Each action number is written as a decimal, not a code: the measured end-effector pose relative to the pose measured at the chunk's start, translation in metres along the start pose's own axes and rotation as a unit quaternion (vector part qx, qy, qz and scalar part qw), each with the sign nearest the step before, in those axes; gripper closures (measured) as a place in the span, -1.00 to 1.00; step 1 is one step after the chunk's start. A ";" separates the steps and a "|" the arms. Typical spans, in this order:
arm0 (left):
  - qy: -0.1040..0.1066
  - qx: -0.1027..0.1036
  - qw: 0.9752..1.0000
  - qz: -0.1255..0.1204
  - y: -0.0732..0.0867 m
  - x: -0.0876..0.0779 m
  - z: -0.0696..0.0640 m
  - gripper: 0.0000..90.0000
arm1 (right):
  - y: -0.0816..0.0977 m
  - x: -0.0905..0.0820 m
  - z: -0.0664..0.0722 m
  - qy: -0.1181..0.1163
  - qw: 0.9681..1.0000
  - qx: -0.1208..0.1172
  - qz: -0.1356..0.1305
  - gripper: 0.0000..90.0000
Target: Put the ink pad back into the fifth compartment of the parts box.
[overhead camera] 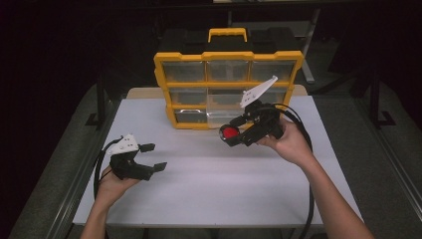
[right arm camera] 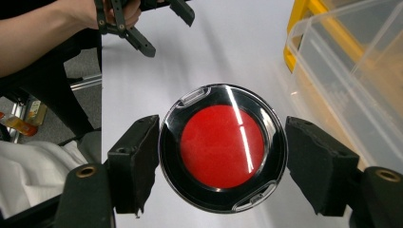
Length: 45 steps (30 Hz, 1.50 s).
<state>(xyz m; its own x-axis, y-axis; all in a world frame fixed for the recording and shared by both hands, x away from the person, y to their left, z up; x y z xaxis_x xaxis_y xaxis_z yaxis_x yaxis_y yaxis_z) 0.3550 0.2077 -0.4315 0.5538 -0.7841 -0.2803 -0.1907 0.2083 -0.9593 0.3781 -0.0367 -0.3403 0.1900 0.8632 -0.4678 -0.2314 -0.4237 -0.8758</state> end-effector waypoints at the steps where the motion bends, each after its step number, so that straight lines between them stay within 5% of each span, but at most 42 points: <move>1: 0.000 0.000 1.000 0.000 0.000 0.000 0.000 -0.59 | -0.002 -0.001 0.000 0.001 1.000 -0.002 0.000 -0.36; 27: -0.002 -0.003 1.000 -0.006 -0.001 -0.001 0.000 -0.59 | -0.050 -0.011 -0.013 0.009 0.999 -0.034 -0.007 -0.36; 45: -0.004 -0.008 1.000 -0.007 -0.001 -0.002 0.001 -0.59 | -0.074 -0.006 -0.037 0.026 0.999 -0.026 -0.005 -0.36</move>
<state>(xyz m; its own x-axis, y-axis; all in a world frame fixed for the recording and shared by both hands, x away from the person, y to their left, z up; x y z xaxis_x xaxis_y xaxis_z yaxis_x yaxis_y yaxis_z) 0.3546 0.2097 -0.4295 0.5625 -0.7826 -0.2666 -0.1959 0.1871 -0.9626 0.4296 -0.0206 -0.2774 0.2408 0.8527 -0.4636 -0.1800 -0.4301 -0.8846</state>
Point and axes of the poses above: each handheld gripper's, and its own axes: x roughly forward along the jaws, y roughly out of its underside, z roughly to its left, the point moved 10 cm from there along x, roughly forward along the jaws, and after that the axes turned 15 degrees about -z, right-handed, at the moved point
